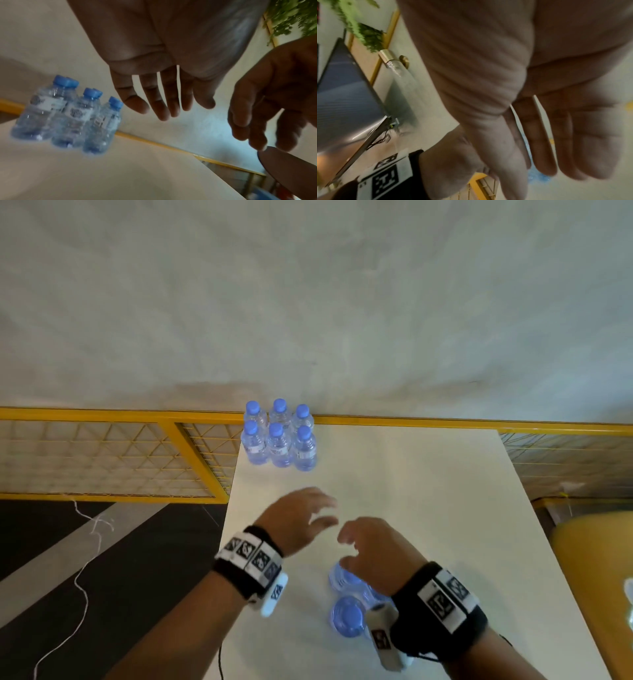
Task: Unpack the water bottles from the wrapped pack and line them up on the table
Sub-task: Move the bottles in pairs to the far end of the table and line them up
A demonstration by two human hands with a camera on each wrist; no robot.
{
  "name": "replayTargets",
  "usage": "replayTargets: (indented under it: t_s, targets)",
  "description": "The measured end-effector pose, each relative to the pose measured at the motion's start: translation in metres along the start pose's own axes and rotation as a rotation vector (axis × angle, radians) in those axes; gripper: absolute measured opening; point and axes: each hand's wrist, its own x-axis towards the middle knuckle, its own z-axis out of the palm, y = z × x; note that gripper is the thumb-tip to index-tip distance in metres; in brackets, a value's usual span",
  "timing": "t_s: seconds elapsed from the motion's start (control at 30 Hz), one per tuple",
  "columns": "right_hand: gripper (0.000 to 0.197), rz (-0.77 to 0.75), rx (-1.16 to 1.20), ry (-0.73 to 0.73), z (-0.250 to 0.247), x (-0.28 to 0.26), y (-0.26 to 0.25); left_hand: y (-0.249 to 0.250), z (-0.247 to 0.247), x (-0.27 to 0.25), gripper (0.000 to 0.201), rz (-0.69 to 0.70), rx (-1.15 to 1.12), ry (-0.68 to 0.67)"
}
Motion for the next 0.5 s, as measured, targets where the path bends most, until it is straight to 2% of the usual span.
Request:
replayTargets:
  t_s: [0.1, 0.2, 0.33, 0.5]
  targets:
    - [0.024, 0.053, -0.104, -0.099, 0.012, -0.033, -0.004, 0.022, 0.037, -0.030, 0.031, 0.027, -0.060, -0.086]
    - [0.035, 0.040, -0.221, -0.151, 0.038, -0.054, -0.005, 0.039, 0.060, -0.046, 0.033, -0.014, -0.032, -0.202]
    - [0.037, 0.090, -0.292, -0.095, 0.081, -0.070, -0.001, 0.050, 0.075, -0.048, 0.049, -0.158, 0.053, -0.279]
    - [0.042, 0.042, -0.392, -0.027, 0.095, -0.089, -0.013, 0.059, 0.082, -0.049, 0.044, -0.214, 0.204, -0.268]
